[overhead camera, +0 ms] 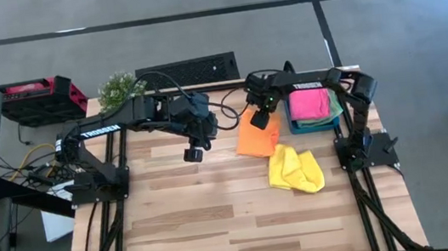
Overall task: Fold microfiber towels
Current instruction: Put the orange folded microfiber towel into the bin
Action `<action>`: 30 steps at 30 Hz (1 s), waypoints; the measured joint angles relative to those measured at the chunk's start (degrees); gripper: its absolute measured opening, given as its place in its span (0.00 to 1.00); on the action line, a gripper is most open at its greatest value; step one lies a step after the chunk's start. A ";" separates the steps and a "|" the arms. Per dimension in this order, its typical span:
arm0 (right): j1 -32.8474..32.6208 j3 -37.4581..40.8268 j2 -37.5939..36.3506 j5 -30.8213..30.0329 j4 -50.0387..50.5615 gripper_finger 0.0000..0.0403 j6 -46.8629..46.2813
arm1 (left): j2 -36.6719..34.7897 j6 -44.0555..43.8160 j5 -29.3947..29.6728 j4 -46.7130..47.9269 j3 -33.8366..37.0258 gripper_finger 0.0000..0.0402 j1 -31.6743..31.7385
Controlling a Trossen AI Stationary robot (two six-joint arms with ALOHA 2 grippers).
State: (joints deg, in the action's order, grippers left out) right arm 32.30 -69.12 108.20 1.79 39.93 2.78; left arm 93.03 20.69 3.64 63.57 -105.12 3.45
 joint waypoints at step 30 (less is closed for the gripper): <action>-2.81 -2.21 3.34 -6.49 6.65 0.04 7.59 | 0.02 0.63 -0.02 1.41 0.00 0.32 -0.12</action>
State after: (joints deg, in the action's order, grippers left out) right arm 29.49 -71.33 111.54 -4.70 46.57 10.37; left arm 93.06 21.32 3.62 64.98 -105.12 3.33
